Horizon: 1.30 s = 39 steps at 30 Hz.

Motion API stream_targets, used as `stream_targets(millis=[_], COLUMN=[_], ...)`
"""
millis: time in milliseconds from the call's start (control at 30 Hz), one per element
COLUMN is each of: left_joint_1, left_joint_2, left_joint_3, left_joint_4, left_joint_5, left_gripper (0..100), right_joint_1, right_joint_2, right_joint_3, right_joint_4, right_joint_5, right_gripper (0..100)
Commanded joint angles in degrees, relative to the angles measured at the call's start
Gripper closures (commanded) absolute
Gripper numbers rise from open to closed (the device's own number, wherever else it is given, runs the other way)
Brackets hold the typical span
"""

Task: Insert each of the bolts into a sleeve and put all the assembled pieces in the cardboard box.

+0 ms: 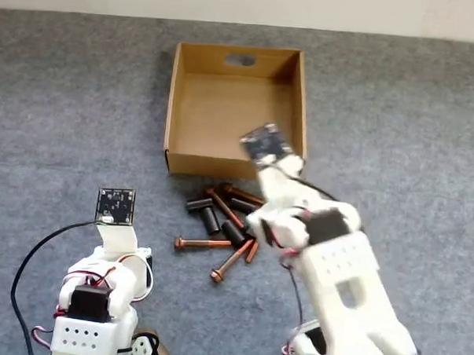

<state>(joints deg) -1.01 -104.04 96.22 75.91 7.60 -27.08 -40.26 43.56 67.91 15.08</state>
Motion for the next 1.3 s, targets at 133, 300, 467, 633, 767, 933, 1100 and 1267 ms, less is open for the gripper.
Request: stream_targets(millis=[133,300,467,633,767,933,1100,1267], left_joint_1=[0.57,0.57,0.57,0.57,0.57,0.57,0.57,0.57], left_joint_2=[-0.4,-0.4,-0.4,-0.4,-0.4,-0.4,-0.4,-0.4], left_joint_3=[1.01,1.01,1.01,1.01,1.01,1.01,1.01,1.01], left_joint_4=[0.18,0.18,0.18,0.18,0.18,0.18,0.18,0.18], left_joint_5=[0.26,0.26,0.26,0.26,0.26,0.26,0.26,0.26], left_gripper=[99,99,99,99,99,99,99,99], right_joint_1=[-9.45,-14.46,-17.1,-17.1,-16.92,-16.84,-16.75,-16.57], right_joint_2=[10.95,14.9,15.52,15.96,15.96,15.69,15.34,15.25], right_joint_3=[-2.59,2.51,9.36,13.67,16.92,17.27,17.1,15.6], right_joint_4=[-5.41,-12.26,-19.74,-25.54,-30.64,-32.48,-32.04,-30.64], right_joint_5=[-0.88,-0.7,-0.62,-0.53,-0.53,-0.53,-0.53,-0.53], right_gripper=[83.7,87.2,87.2,87.2,87.2,87.2,87.2,87.2])
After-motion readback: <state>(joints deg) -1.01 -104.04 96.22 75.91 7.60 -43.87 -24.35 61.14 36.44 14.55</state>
